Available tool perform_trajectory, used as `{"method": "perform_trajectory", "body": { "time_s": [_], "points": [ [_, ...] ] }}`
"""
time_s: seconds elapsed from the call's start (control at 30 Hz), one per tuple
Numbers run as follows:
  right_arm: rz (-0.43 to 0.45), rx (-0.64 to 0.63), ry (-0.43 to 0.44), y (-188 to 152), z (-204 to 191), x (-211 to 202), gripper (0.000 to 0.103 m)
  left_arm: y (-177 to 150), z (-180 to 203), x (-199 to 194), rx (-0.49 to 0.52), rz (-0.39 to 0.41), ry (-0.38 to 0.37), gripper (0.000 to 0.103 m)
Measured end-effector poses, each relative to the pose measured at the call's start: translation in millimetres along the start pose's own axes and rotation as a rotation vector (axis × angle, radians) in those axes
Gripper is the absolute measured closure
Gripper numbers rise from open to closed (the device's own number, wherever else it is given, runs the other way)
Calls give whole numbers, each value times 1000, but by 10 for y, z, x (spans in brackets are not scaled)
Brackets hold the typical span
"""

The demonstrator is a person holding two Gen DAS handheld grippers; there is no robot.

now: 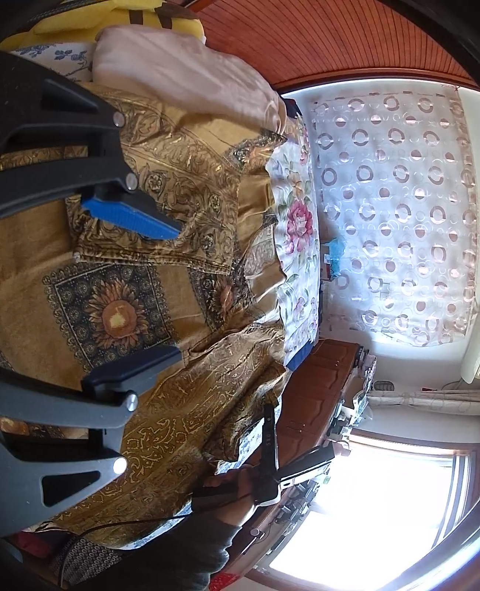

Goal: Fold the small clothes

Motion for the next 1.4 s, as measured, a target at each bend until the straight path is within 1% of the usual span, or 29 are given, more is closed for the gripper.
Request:
{"method": "perform_trajectory", "body": {
  "time_s": [0.13,0.2,0.27,0.33,0.4,0.5,0.57,0.63,0.67,0.73,0.8,0.83,0.9,0.93,1.0,1.1,1.13,1.23,1.27,1.33,1.4],
  "points": [
    [-37,-41,-6,54,-84,94,88,-14,-21,29,-3,-10,3,44],
    [-57,-48,-3,51,-113,147,97,-21,-47,51,-6,-16,6,44],
    [-63,-58,-10,37,-130,170,101,-29,-71,69,-8,-20,8,44],
    [-53,-61,-5,35,-135,157,102,-26,-102,74,-8,-20,10,44],
    [-28,-54,24,48,-166,103,102,-13,-135,75,-12,-18,14,43],
    [28,-68,96,154,-331,-38,102,32,-208,76,-18,-8,23,43],
    [65,-88,166,264,-513,-137,102,85,-281,76,-24,0,35,44],
    [102,-122,257,374,-727,-242,102,156,-368,81,-31,11,52,44],
    [114,-141,269,432,-827,-287,102,187,-405,84,-30,14,62,44],
    [124,-170,245,525,-947,-349,95,261,-489,95,-26,21,84,44],
    [130,-184,227,547,-974,-377,70,348,-593,105,-19,21,108,43],
    [136,-194,205,548,-956,-388,64,397,-651,114,-14,21,124,43],
    [124,-211,152,512,-881,-353,47,482,-772,139,-6,14,153,44],
    [105,-215,120,473,-805,-309,45,528,-851,158,-5,6,163,44],
    [64,-212,70,395,-643,-194,44,614,-1018,201,-4,-10,189,44],
    [-22,-178,3,245,-351,-16,44,711,-1230,264,-6,-25,235,44],
    [-49,-161,-9,197,-248,53,44,745,-1287,294,-7,-32,242,44],
    [-92,-130,-40,110,-41,177,44,816,-1411,411,-6,-61,267,44],
    [-100,-118,-45,92,0,209,44,833,-1431,442,-9,-70,264,44],
    [-114,-94,-48,62,87,270,44,861,-1436,479,-7,-79,234,44],
    [-103,-63,-28,48,155,275,44,894,-1395,552,7,-91,216,44]
  ]
}}
Point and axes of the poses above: each gripper's, at about its wrist camera, not at the fingertips, and x roughly the way its jaws point, z to its right, y to its top, the point moved 2 cm from there along x, roughly the way its jaws point, and after that the axes turned 15 degrees about -x, right-handed, at the moved point
